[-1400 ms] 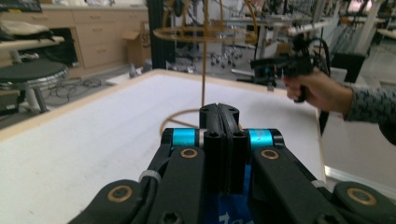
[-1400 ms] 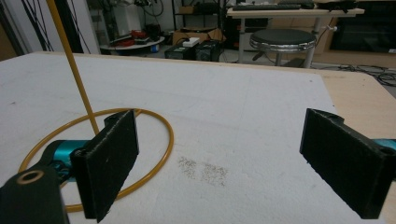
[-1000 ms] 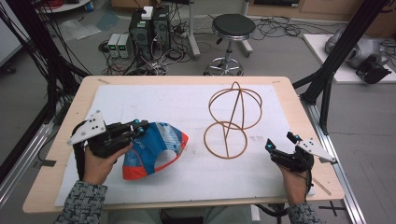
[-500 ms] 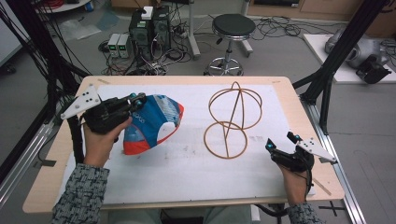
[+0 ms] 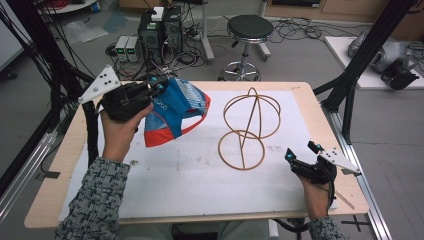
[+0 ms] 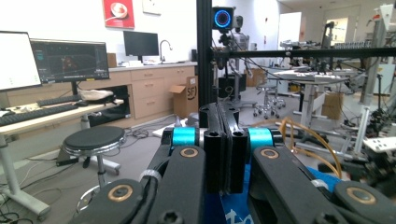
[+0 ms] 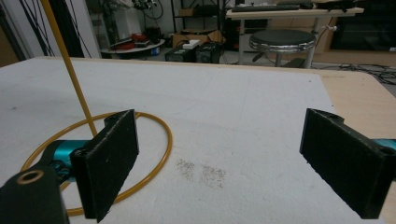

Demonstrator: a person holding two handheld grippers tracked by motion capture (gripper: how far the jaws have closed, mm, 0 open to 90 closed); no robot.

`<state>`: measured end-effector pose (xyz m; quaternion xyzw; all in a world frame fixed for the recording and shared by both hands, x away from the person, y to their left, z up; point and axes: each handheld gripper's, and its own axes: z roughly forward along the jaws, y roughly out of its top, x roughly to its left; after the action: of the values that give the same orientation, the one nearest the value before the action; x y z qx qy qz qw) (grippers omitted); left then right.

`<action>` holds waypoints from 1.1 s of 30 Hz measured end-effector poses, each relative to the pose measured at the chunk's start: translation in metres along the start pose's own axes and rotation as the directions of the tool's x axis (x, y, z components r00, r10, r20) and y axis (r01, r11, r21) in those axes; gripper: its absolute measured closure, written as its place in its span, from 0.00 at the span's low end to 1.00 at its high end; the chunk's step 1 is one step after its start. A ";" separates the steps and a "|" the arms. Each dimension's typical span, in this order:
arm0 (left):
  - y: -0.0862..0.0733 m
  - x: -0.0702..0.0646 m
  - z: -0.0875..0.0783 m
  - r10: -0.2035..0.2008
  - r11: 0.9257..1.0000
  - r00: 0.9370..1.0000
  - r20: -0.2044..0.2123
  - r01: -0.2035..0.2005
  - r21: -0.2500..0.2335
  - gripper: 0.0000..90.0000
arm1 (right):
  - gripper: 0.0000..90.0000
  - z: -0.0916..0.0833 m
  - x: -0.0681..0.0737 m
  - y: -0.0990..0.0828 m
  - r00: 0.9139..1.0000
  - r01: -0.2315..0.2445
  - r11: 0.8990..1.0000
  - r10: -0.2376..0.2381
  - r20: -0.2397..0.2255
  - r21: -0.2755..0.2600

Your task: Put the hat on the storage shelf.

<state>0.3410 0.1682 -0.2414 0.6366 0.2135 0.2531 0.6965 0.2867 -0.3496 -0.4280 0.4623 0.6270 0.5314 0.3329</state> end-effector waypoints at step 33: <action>0.032 -0.019 0.104 0.015 1.000 0.999 0.049 -0.014 -0.025 0.99 | 0.12 -0.006 -0.007 -0.001 1.000 -0.020 1.000 0.020 0.015 -0.009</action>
<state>0.3884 0.0772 -0.2001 0.6355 0.1884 0.2452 0.7075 0.2838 -0.3582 -0.4287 0.4711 0.6173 0.5340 0.3344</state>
